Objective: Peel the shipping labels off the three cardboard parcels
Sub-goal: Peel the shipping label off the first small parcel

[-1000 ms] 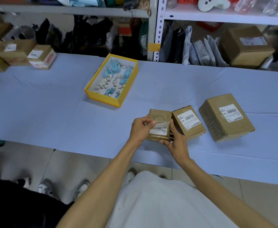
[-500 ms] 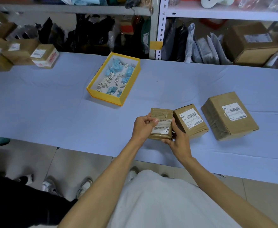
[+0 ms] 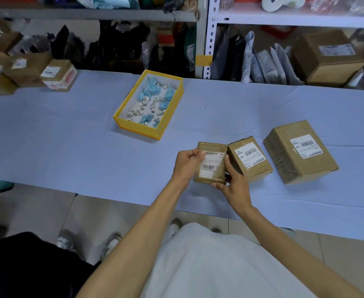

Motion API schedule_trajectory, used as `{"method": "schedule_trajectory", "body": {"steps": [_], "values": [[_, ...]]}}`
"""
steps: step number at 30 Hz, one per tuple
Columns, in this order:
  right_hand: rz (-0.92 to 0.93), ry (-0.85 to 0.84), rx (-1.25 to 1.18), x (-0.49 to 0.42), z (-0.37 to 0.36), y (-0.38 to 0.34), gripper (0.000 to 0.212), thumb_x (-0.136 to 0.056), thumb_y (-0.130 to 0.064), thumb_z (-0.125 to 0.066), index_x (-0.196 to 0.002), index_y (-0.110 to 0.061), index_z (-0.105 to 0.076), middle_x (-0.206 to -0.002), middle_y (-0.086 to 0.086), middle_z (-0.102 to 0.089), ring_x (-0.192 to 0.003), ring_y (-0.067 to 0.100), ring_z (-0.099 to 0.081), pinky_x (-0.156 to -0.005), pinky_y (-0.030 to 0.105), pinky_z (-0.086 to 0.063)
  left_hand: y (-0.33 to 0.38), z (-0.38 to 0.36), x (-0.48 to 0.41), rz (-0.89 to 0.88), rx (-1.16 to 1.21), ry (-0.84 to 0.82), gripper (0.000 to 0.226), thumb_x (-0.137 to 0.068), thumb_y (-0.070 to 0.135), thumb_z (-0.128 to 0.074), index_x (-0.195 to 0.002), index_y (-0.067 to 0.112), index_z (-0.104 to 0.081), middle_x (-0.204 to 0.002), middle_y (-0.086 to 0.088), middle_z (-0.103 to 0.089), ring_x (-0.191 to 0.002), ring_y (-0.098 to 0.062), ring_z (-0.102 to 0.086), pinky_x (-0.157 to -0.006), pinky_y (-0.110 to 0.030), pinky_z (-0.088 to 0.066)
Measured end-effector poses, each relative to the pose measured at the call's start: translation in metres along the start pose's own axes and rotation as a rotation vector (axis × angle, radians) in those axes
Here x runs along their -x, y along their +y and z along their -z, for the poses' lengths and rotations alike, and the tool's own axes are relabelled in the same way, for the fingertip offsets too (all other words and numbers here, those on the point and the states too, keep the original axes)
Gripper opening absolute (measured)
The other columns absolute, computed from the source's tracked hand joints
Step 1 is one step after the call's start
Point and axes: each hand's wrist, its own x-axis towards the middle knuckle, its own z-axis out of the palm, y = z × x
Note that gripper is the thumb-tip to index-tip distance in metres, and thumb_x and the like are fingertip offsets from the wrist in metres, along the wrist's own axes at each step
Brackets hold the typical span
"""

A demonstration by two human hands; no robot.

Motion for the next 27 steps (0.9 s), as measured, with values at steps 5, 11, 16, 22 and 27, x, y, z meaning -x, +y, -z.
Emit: {"method": "schedule_trajectory", "body": {"steps": [5,11,16,22,27], "values": [[-0.001,0.011,-0.015,-0.001,0.001,0.0,0.095,-0.073,0.004,-0.075,-0.151,-0.024,-0.028,-0.125,-0.008,-0.057,-0.096,0.004,-0.06,-0.08,0.006,-0.048,0.001,-0.001,-0.003,0.002,-0.043,0.049,0.007,-0.094,0.012,-0.058,-0.095,0.007,-0.062,-0.094,-0.007,-0.066,-0.083,-0.015,-0.064,-0.064,-0.017,-0.051],[0.008,0.002,0.036,-0.002,0.0,0.001,0.082,-0.076,-0.005,-0.078,-0.147,-0.022,-0.039,-0.126,-0.002,-0.059,-0.103,0.019,-0.062,-0.085,0.027,-0.053,-0.003,0.007,0.008,-0.104,0.043,0.022,0.07,-0.085,-0.017,-0.053,-0.139,0.024,-0.035,-0.121,0.004,-0.054,-0.109,-0.009,-0.056,-0.068,-0.017,-0.054],[-0.014,0.028,0.038,-0.004,-0.002,-0.001,0.104,-0.069,0.001,-0.079,-0.153,-0.025,-0.024,-0.126,-0.016,-0.052,-0.101,0.01,-0.061,-0.087,0.037,-0.056,-0.014,0.008,0.008,-0.101,-0.127,0.011,0.111,-0.08,-0.011,-0.067,-0.151,0.041,0.001,-0.15,-0.011,-0.037,-0.13,-0.017,-0.047,-0.104,-0.044,-0.047],[-0.142,0.152,0.011,-0.014,-0.003,-0.008,0.109,-0.054,-0.03,-0.09,-0.144,-0.021,-0.03,-0.115,0.001,-0.054,-0.097,0.013,-0.058,-0.076,0.035,-0.058,-0.03,0.008,0.004,-0.108,-0.14,0.016,0.112,-0.082,-0.003,-0.069,-0.151,0.041,0.009,-0.142,-0.007,-0.052,-0.116,0.0,-0.054,-0.101,-0.033,-0.049],[-0.141,0.046,0.129,-0.031,0.006,-0.012,0.128,-0.056,-0.024,-0.091,-0.154,-0.027,-0.01,-0.147,0.006,-0.033,-0.133,0.021,-0.037,-0.104,0.035,-0.037,-0.029,0.009,0.001,-0.13,-0.2,-0.033,0.108,-0.082,-0.003,-0.068,-0.152,0.04,0.003,-0.132,0.001,-0.06,-0.124,-0.003,-0.053,-0.097,-0.027,-0.052]]}}
